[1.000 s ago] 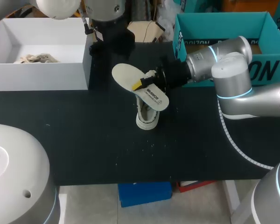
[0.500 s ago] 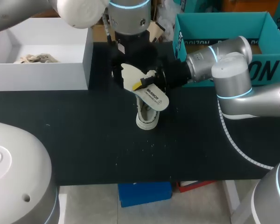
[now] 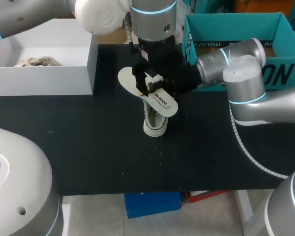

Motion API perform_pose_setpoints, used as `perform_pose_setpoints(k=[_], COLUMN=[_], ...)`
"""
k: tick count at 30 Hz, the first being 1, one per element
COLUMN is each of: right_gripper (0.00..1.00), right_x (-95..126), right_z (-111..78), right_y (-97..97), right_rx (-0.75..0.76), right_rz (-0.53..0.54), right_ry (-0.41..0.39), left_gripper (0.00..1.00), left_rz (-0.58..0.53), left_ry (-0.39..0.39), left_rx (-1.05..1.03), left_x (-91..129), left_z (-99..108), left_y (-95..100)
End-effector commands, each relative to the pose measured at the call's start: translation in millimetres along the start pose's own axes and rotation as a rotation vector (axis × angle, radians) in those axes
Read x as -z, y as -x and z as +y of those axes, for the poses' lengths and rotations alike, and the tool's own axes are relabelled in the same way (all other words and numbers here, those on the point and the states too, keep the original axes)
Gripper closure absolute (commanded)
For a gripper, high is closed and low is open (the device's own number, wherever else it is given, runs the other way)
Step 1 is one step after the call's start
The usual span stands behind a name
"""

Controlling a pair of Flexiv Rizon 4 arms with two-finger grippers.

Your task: Take the shoe out of the shoebox, open the shoe tongue, remove and reinsert the insole, then place the shoe into the shoebox

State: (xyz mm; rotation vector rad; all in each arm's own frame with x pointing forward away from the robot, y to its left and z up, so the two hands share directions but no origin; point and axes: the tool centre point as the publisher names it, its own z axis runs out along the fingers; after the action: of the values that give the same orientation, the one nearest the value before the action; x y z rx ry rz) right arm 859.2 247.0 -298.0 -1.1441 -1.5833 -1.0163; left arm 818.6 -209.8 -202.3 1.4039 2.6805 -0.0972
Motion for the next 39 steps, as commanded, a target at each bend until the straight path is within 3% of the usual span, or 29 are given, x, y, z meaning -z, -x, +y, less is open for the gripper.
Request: perform_pose_setpoints(k=[1,6,8,24,26,29,33,39], right_gripper=[1.00,1.00,1.00,1.00,1.00,1.00,1.00,1.00], right_x=[-1,-1,-1,-1,-1,-1,-1,-1], right_z=[-0.5,-0.5,-0.5,-0.5,-0.5,-0.5,-0.5,-0.5], right_y=[0.1,0.1,0.1,0.1,0.1,0.1,0.1,0.1], right_rx=[0.000,0.000,0.000,0.000,0.000,0.000,0.000,0.000], right_rz=[0.000,0.000,0.000,0.000,0.000,0.000,0.000,0.000], right_ry=[0.002,0.002,0.002,0.002,0.002,0.002,0.002,0.002], left_gripper=[0.00,0.00,0.00,0.00,0.00,0.00,0.00,0.00], left_rz=[-0.132,-0.206,-0.141,-0.141,-0.249,-0.358,-0.538,-0.546], left_ry=[-0.066,-0.133,-0.230,-0.230,-0.054,0.086,0.169,0.171], left_rx=[-0.028,-0.079,-0.037,-0.037,-0.034,-0.060,-0.027,-0.017], left_x=[5,3,-2,-2,-3,-24,-47,-52], left_z=[8,4,7,7,-3,-15,-19,-20], left_y=[-26.4,-41.5,-48.2,-48.2,-48.1,-51.5,-65.4,-69.0])
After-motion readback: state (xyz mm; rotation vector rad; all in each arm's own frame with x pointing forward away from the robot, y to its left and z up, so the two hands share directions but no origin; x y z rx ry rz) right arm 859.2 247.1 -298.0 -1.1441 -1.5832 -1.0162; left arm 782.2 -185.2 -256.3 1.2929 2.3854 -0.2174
